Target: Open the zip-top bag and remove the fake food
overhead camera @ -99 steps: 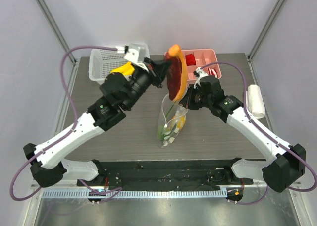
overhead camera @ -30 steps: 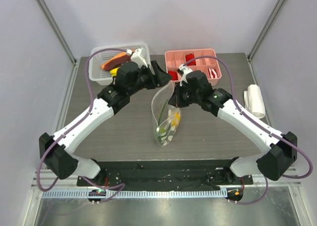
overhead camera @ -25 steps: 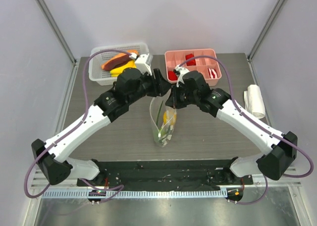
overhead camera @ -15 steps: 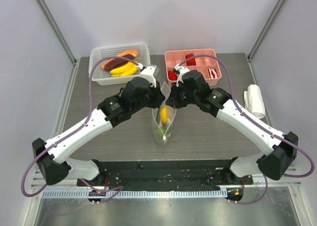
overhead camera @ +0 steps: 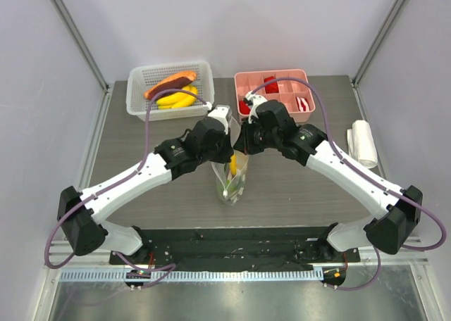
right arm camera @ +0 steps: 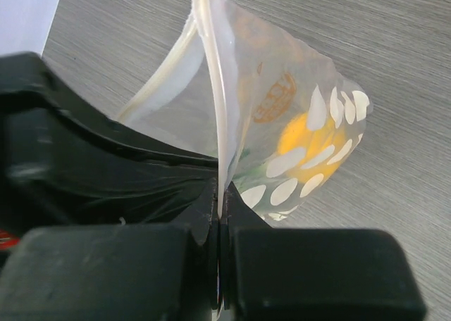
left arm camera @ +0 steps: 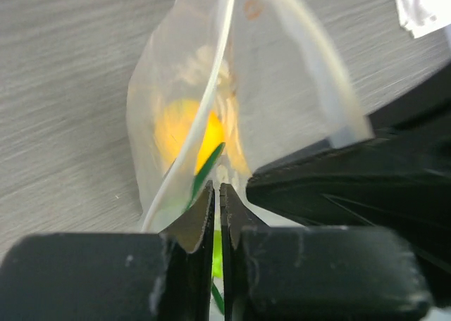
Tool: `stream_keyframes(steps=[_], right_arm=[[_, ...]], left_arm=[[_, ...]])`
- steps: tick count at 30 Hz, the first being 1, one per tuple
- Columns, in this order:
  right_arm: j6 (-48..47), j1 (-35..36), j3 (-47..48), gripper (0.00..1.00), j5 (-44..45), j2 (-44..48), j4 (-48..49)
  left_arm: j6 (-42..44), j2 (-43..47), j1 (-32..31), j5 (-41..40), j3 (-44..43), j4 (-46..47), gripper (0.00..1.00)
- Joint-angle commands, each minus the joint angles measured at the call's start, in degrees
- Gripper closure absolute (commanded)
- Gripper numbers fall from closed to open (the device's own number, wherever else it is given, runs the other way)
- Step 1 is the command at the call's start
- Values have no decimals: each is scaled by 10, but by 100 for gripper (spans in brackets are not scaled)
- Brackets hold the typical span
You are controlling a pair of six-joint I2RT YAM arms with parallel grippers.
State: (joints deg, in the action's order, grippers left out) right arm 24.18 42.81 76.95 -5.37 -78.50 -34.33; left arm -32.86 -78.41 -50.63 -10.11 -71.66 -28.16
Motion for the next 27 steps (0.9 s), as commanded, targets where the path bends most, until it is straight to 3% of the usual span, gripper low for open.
stream_keyframes(steps=[1, 4, 6, 10, 12, 13, 16, 21, 27], right_arm=[[0, 4, 25, 99, 8, -8, 19], [0, 3, 23, 99, 6, -14, 22], [-1, 4, 17, 99, 9, -16, 23], [4, 4, 9, 99, 3, -20, 32], [6, 7, 11, 99, -9, -24, 38], [7, 9, 14, 99, -12, -26, 39], [12, 21, 33, 99, -17, -39, 42], [20, 32, 71, 99, -22, -70, 37], [33, 54, 90, 99, -27, -96, 47]], left_arm=[[-24, -13, -3, 10, 10, 12, 96], [-46, -21, -3, 6, 34, 42, 89], [-56, -23, -3, -1, 39, 39, 91], [-50, -1, -10, -116, 35, -11, 86], [-34, 6, -12, -130, 17, -41, 84], [-27, 11, -12, -111, 15, -44, 78], [-20, 31, -12, -33, 20, -25, 73], [-29, 62, -6, -6, 30, -5, 77], [-44, 80, 23, 27, 47, -19, 73]])
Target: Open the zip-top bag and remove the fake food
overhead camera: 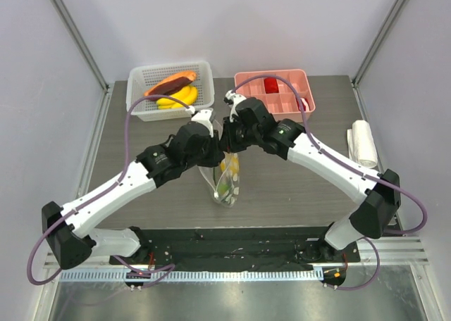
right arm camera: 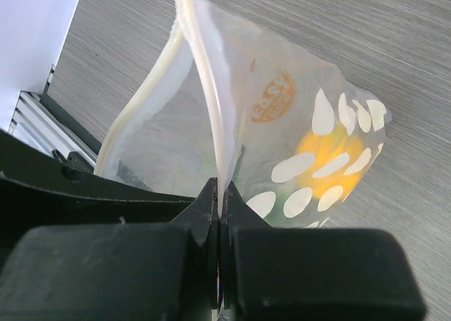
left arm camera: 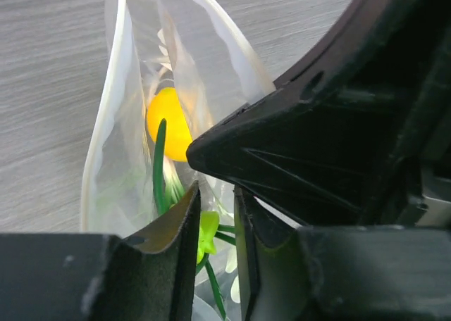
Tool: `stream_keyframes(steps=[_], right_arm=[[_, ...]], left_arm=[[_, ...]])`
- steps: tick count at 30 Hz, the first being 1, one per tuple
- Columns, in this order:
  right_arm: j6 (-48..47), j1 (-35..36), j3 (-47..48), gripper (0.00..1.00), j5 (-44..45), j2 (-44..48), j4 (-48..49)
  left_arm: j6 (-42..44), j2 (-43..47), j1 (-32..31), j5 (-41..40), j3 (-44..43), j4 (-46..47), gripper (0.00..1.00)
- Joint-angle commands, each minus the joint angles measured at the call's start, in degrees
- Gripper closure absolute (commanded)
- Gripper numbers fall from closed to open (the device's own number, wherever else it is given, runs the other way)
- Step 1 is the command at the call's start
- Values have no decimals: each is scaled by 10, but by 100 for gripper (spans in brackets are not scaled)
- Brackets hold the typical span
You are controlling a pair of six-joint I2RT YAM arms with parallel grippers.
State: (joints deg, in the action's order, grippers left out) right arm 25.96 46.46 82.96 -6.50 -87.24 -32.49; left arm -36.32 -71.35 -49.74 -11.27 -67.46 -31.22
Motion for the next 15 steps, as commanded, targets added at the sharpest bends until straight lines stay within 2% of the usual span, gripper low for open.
stream_keyframes(steps=[1, 2, 7, 11, 15], right_arm=[[16, 21, 28, 99, -15, -10, 29], [16, 21, 26, 99, -15, -11, 29], [14, 21, 5, 99, -8, -4, 33], [11, 21, -3, 99, 8, -2, 34], [8, 21, -5, 99, 6, -7, 34]], left_arm=[[-6, 5, 14, 58, 9, 18, 71], [3, -4, 15, 91, 13, 21, 72], [43, -43, 14, 145, 13, -20, 72], [41, -13, 13, 165, 67, 4, 73], [49, -3, 12, 193, 94, 3, 66]])
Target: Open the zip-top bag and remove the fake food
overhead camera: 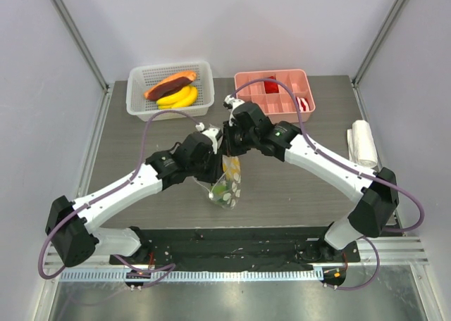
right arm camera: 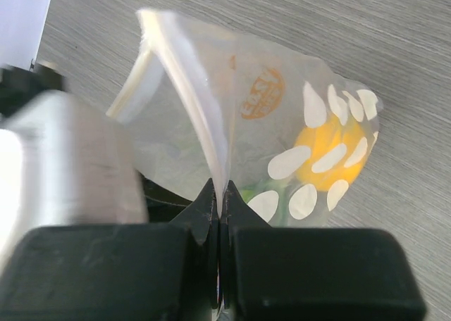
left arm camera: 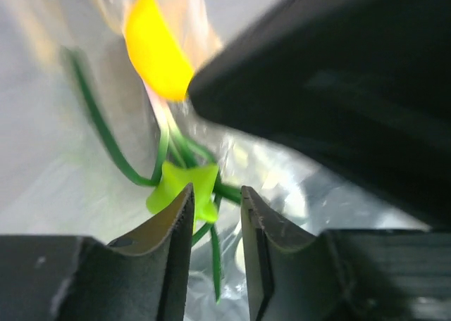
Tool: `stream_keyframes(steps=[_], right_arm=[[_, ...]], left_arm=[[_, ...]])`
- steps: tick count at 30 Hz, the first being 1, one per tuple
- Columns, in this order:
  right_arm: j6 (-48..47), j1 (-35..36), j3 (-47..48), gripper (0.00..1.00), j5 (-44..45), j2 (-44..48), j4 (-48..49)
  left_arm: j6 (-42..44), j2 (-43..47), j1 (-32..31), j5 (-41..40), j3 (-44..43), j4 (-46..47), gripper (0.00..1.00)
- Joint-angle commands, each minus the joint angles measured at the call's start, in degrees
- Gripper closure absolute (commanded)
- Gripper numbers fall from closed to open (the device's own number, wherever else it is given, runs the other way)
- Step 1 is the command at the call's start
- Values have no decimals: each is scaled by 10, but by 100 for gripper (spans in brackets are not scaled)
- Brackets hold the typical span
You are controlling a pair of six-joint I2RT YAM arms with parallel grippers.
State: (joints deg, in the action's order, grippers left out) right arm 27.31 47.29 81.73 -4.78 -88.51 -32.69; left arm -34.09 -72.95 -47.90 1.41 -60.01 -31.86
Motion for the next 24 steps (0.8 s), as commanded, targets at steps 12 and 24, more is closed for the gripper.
stream_keyframes(steps=[12, 24], right_arm=[[-5, 13, -1, 99, 5, -4, 41], [9, 12, -33, 99, 11, -6, 65]], left_arm=[[54, 16, -6, 91, 62, -13, 59], [-6, 26, -6, 35, 136, 60, 46]])
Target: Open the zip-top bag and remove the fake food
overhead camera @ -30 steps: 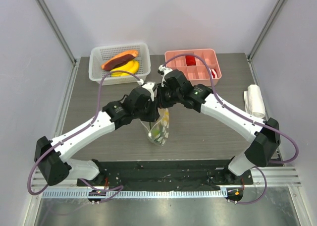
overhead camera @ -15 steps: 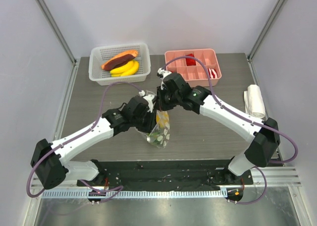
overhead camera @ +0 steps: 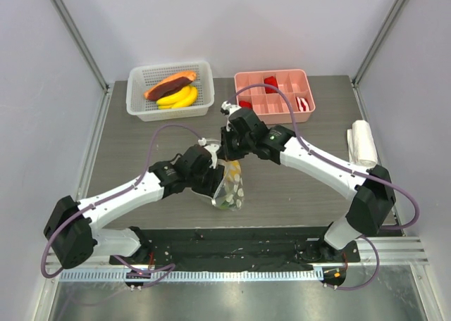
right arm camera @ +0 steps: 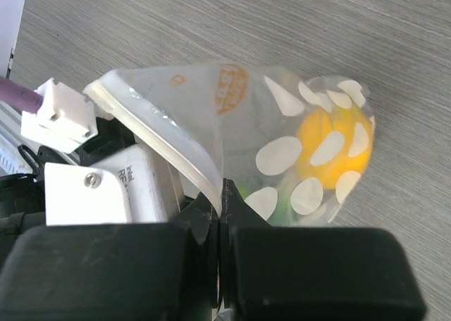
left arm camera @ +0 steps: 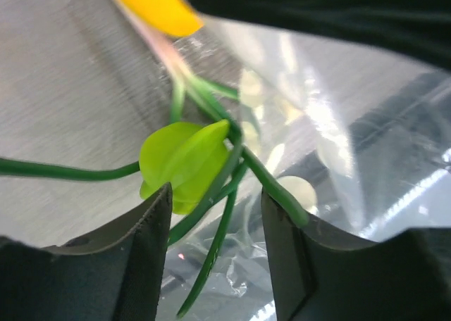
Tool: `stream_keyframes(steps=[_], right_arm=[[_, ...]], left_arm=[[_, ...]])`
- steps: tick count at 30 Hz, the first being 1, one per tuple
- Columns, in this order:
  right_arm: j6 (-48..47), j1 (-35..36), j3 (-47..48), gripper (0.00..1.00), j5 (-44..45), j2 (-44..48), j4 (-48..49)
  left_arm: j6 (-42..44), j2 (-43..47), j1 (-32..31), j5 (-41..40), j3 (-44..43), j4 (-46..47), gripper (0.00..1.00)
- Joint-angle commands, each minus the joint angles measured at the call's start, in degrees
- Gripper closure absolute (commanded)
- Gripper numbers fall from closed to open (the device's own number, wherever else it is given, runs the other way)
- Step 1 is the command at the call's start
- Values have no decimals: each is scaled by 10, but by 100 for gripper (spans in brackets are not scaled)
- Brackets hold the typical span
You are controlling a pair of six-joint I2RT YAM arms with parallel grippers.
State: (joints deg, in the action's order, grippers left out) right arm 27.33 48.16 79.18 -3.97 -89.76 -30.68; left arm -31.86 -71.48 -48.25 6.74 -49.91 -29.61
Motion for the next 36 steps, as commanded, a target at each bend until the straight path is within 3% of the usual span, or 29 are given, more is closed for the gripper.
stream_keyframes(steps=[1, 8, 16, 24, 36], right_arm=[[9, 4, -10, 99, 4, 7, 46], [11, 4, -35, 99, 5, 11, 56], [18, 4, -38, 99, -3, 9, 66], [20, 4, -47, 99, 4, 16, 66], [26, 4, -73, 99, 4, 15, 79]], left_arm=[[-31, 14, -2, -27, 40, 39, 46], [-30, 90, -2, -64, 69, 50, 60], [-45, 94, -3, -45, 94, 64, 52], [-62, 79, -2, -106, 91, 33, 48], [-72, 50, -2, -48, 113, 44, 34]])
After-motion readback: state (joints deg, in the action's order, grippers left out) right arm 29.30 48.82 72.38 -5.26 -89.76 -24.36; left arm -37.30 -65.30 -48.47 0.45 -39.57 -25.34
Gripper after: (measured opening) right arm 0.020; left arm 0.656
